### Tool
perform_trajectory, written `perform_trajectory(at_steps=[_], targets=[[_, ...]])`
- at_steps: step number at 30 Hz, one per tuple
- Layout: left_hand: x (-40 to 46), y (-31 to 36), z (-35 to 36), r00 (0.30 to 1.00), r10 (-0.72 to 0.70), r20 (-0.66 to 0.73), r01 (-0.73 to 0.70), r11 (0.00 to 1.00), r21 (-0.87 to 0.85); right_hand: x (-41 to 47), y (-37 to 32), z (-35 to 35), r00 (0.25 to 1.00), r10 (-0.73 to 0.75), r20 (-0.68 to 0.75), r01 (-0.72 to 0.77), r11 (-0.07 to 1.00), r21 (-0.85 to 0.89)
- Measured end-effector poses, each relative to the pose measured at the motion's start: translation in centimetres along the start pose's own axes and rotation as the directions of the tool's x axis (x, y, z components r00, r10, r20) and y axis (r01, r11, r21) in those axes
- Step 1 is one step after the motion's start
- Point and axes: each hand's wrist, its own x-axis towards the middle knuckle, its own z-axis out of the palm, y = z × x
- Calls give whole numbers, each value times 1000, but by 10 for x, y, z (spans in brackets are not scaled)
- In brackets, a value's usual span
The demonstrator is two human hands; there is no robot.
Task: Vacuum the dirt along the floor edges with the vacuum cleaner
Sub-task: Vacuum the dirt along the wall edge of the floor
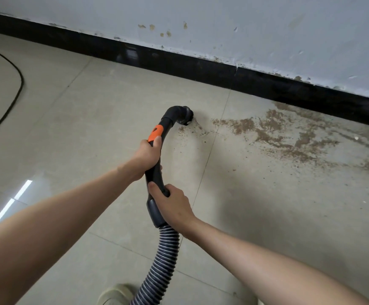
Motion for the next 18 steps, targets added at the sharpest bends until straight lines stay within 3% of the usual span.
perform_trajectory(at_steps=[8, 18], targets=[[-2, 12, 41, 993, 102, 53, -108, 986, 125, -4, 6, -19, 994, 104, -19, -97, 966, 239], [6, 34, 71, 975, 164, 151, -190, 966, 175, 3, 8, -31, 951, 121, -283, -73, 982, 174]])
